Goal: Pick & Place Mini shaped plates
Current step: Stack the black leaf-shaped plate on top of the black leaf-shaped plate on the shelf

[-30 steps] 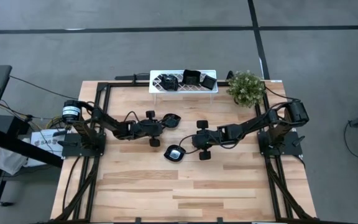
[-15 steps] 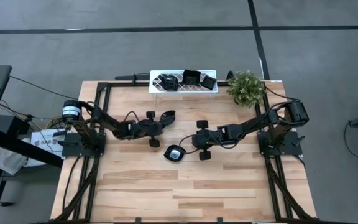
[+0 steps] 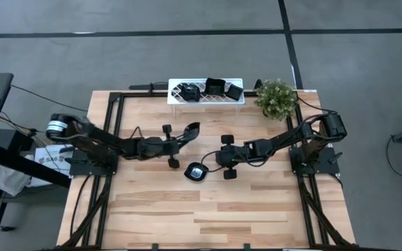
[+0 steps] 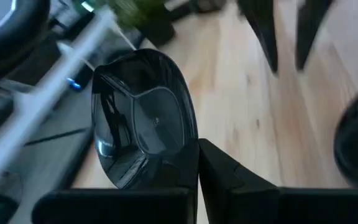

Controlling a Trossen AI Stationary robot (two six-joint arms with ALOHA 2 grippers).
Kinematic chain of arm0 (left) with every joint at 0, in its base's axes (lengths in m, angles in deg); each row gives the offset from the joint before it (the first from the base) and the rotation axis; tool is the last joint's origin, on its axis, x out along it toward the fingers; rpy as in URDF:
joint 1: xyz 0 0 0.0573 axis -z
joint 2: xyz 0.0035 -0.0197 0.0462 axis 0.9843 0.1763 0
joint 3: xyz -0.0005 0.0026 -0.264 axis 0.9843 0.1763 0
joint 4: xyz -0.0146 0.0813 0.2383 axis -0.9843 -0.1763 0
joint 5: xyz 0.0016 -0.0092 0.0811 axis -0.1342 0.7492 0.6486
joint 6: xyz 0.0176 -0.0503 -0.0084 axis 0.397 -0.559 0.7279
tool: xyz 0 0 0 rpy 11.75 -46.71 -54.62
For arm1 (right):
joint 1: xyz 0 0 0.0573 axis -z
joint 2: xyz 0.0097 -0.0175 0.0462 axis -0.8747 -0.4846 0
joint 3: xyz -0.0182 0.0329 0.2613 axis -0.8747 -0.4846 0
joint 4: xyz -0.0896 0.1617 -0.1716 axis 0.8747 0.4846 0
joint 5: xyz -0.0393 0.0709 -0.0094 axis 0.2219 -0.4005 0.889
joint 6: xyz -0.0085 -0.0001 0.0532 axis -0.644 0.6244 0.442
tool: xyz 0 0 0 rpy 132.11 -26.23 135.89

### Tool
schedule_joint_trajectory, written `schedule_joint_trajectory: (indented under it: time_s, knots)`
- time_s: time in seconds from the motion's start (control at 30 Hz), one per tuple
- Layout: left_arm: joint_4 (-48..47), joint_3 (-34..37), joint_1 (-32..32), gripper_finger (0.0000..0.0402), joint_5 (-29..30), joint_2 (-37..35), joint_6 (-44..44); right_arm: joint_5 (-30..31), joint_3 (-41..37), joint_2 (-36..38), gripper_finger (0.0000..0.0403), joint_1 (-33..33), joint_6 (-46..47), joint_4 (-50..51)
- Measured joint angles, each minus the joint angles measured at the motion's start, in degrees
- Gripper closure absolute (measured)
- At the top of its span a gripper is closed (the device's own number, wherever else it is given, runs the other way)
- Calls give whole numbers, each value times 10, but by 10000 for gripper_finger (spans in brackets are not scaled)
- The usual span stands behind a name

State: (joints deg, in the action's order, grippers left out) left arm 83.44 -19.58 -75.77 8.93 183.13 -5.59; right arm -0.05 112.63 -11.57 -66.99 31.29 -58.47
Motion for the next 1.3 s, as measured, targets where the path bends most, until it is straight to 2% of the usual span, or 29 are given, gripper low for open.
schedule_joint_trajectory:
  time_s: [0.2, 0.4, 0.63, 0.8, 1.0, 1.3]
  knots:
    - [14, -2, 0, 394, 48, -79, -22, 0, 0, 0, 305, 0, 4, -1]
    - [22, -61, -68, 394, 70, -100, -79, 0, 3, 0, 305, 0, 0, -14]
    - [7, -134, -145, 394, 41, -81, -123, 0, 9, 0, 305, 0, -1, -13]
    - [5, -165, -181, 394, 27, -39, -142, 0, 9, 0, 305, 0, -1, -7]
    - [-4, -177, -203, 394, 19, 10, -159, 0, 9, 0, 305, 0, -1, 3]
    - [-12, -176, -210, 394, 20, 18, -185, 0, 9, 0, 305, 0, -2, 5]
